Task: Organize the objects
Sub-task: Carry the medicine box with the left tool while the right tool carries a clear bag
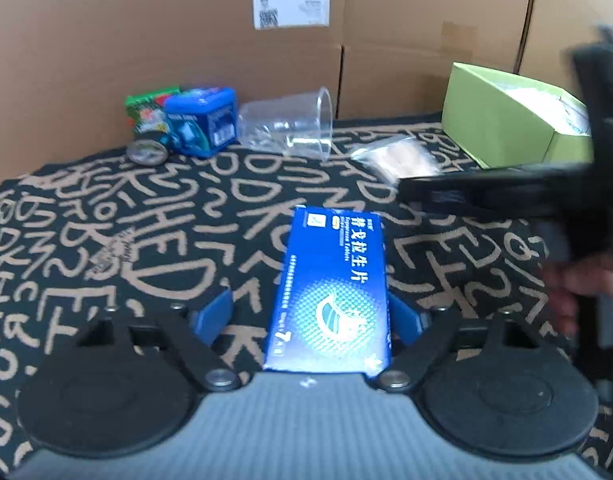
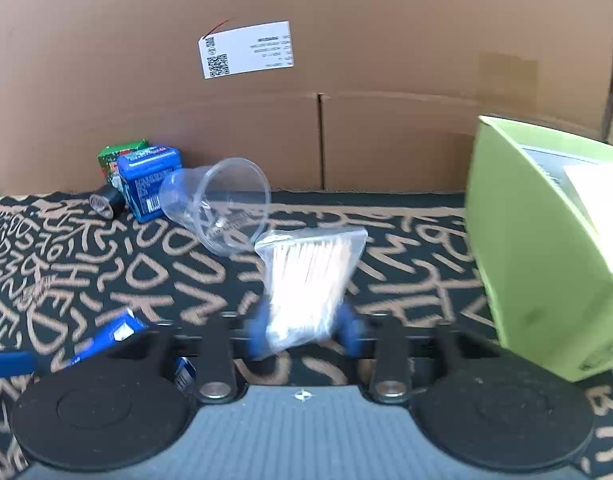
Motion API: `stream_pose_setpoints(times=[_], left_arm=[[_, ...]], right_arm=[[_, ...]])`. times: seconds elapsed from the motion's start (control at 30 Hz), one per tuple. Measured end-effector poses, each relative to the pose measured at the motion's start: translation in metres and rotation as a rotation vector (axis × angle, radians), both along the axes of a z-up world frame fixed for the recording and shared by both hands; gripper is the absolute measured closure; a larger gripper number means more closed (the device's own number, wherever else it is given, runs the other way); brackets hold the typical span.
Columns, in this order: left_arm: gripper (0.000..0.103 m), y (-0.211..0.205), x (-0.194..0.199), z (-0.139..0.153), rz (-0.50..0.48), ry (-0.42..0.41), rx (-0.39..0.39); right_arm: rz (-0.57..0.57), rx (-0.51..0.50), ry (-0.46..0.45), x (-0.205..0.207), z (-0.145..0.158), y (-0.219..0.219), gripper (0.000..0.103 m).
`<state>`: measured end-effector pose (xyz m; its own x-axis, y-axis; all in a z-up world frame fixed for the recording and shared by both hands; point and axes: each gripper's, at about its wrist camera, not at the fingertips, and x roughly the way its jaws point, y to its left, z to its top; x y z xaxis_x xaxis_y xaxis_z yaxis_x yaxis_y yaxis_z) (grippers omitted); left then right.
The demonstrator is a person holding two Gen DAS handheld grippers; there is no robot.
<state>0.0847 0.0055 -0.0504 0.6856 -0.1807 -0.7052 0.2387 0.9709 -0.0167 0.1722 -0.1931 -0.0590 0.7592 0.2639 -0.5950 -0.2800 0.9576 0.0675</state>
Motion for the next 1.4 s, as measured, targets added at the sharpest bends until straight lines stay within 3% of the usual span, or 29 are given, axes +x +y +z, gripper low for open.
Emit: stream_pose_setpoints(times=[0.17, 0.23, 0.37, 0.47, 0.6, 0.83, 0.93, 1.1, 1.23, 1.4], left_arm=[[0.014, -0.008, 0.009, -0.002, -0.004, -0.015, 0.048], [0.019, -0.010, 0.010, -0.003, -0.010, -0.022, 0.043], [0.046, -0.014, 0.007, 0.002, -0.031, -0.014, 0.033], [0.047, -0.020, 0.002, 0.005, -0.036, -0.005, 0.041], [0.047, -0.027, -0.002, 0.017, -0.067, 0.016, -0.052], [0.047, -0.070, -0.003, 0.071, -0.211, -0.064, -0.179], [0.047, -0.097, 0.008, 0.093, -0.271, -0.066, -0.250], [0.047, -0.157, 0.025, 0.121, -0.339, -0.132, -0.280], [0.047, -0.206, 0.056, 0.130, -0.381, -0.081, -0.385], [0.047, -0.260, 0.091, 0.131, -0.367, -0.108, -0.382]], right_arm=[[-0.025, 0.025, -0.011, -0.030, -0.002, -0.031, 0.079], [-0.040, 0.030, -0.017, -0.045, -0.003, -0.040, 0.080], [-0.066, 0.060, -0.020, -0.072, -0.005, -0.060, 0.080], [-0.066, 0.078, -0.017, -0.092, -0.005, -0.075, 0.081], [-0.085, 0.095, -0.035, -0.115, 0.000, -0.094, 0.084], [-0.148, 0.162, -0.154, -0.142, 0.032, -0.137, 0.084], [-0.180, 0.147, -0.225, -0.145, 0.049, -0.153, 0.084], [-0.275, 0.102, -0.312, -0.135, 0.070, -0.187, 0.084], [-0.352, 0.043, -0.354, -0.113, 0.079, -0.212, 0.084], [-0.394, -0.030, -0.365, -0.077, 0.081, -0.231, 0.084]])
